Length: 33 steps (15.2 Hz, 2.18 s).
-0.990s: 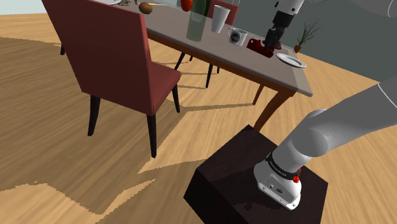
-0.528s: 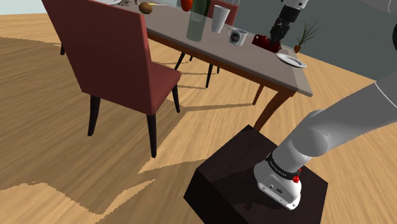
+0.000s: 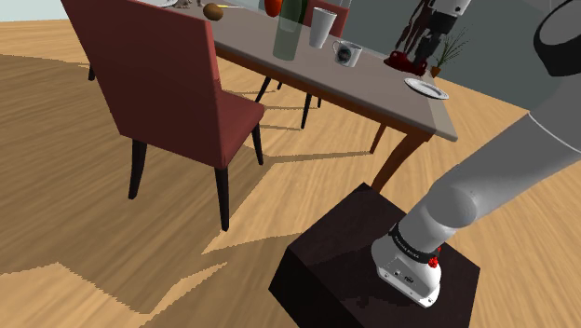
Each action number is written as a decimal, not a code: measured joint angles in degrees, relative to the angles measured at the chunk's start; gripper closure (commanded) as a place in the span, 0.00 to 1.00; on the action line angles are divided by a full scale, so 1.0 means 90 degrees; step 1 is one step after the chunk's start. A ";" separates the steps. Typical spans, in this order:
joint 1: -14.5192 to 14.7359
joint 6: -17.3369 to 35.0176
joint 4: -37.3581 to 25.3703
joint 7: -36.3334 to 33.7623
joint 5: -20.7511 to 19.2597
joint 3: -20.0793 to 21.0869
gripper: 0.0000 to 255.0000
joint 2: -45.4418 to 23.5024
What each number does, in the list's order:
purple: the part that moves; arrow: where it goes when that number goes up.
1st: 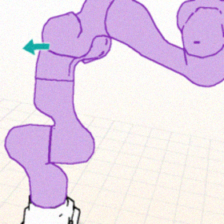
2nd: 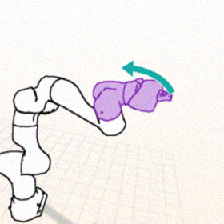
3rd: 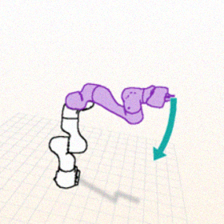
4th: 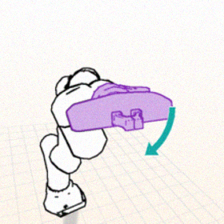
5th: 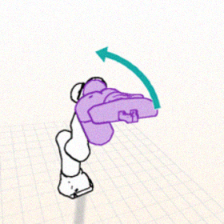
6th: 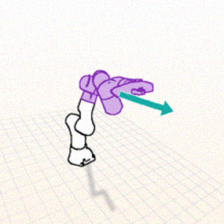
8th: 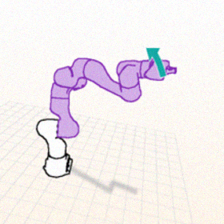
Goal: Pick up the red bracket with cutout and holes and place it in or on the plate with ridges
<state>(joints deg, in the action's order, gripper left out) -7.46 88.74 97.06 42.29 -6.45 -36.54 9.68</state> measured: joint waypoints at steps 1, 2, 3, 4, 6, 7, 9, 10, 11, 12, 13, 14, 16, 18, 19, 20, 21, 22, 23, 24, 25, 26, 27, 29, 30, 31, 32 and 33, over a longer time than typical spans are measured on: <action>-0.0061 0.0048 -0.0110 0.0227 0.0087 -0.0155 1.00 -0.0177; -0.0122 0.0025 -0.0301 0.0447 0.0191 -0.0300 1.00 -0.0375; -0.0195 0.0034 -0.0461 0.0667 0.0307 -0.0441 1.00 -0.0576; -0.0280 0.0028 -0.0610 0.0890 0.0419 -0.0573 1.00 -0.0758; -0.0483 -0.0071 -0.1040 0.1334 0.0710 -0.0817 1.00 -0.1196; -0.0639 -0.0124 -0.1309 0.1604 0.0915 -0.0951 1.00 -0.1492; -0.1002 -0.0230 -0.1809 0.2098 0.1336 -0.1137 1.00 -0.2063; -0.1217 -0.0305 -0.2064 0.2336 0.1534 -0.1203 1.00 -0.2327; -0.1505 -0.0428 -0.2434 0.2593 0.1792 -0.1253 1.00 -0.2676; -0.1730 -0.0527 -0.2701 0.2768 0.1974 -0.1270 1.00 -0.2912; -0.1998 -0.0663 -0.3046 0.2937 0.2177 -0.1271 1.00 -0.3186; -0.2338 -0.0784 -0.3423 0.3137 0.2411 -0.1257 1.00 -0.3509; -0.3002 -0.1127 -0.4299 0.3374 0.2837 -0.1164 1.00 -0.4118; -0.3472 -0.1354 -0.4902 0.3506 0.3099 -0.1071 1.00 -0.4514; -0.3446 -0.1272 -0.4786 0.3542 0.3085 -0.1080 1.00 -0.4494; -0.3401 -0.1172 -0.4651 0.3562 0.3064 -0.1090 1.00 -0.4468; -0.3409 -0.1109 -0.4616 0.3573 0.3080 -0.1082 1.00 -0.4501; -0.3356 -0.1004 -0.4472 0.3586 0.3057 -0.1093 1.00 -0.4472; -0.3288 -0.0891 -0.4313 0.3589 0.3029 -0.1106 1.00 -0.4432; -0.3210 -0.0776 -0.4142 0.3591 0.2993 -0.1122 1.00 -0.4382; -0.3094 -0.0625 -0.3892 0.3597 0.2932 -0.1150 1.00 -0.4287; -0.3013 -0.0482 -0.3693 0.3602 0.2895 -0.1165 1.00 -0.4235; -0.2976 -0.0385 -0.3577 0.3608 0.2884 -0.1169 1.00 -0.4221; -0.2849 -0.0150 -0.3247 0.3616 0.2825 -0.1193 1.00 -0.4133; -0.2807 -0.0058 -0.3129 0.3618 0.2808 -0.1200 1.00 -0.4107; -0.2766 0.0041 -0.3011 0.3618 0.2796 -0.1203 1.00 -0.4091; -0.2738 0.0110 -0.2924 0.3622 0.2786 -0.1206 1.00 -0.4075; -0.2723 0.0138 -0.2887 0.3621 0.2780 -0.1207 1.00 -0.4066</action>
<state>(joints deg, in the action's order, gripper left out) -31.97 89.98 71.07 74.88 18.57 -47.41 -26.92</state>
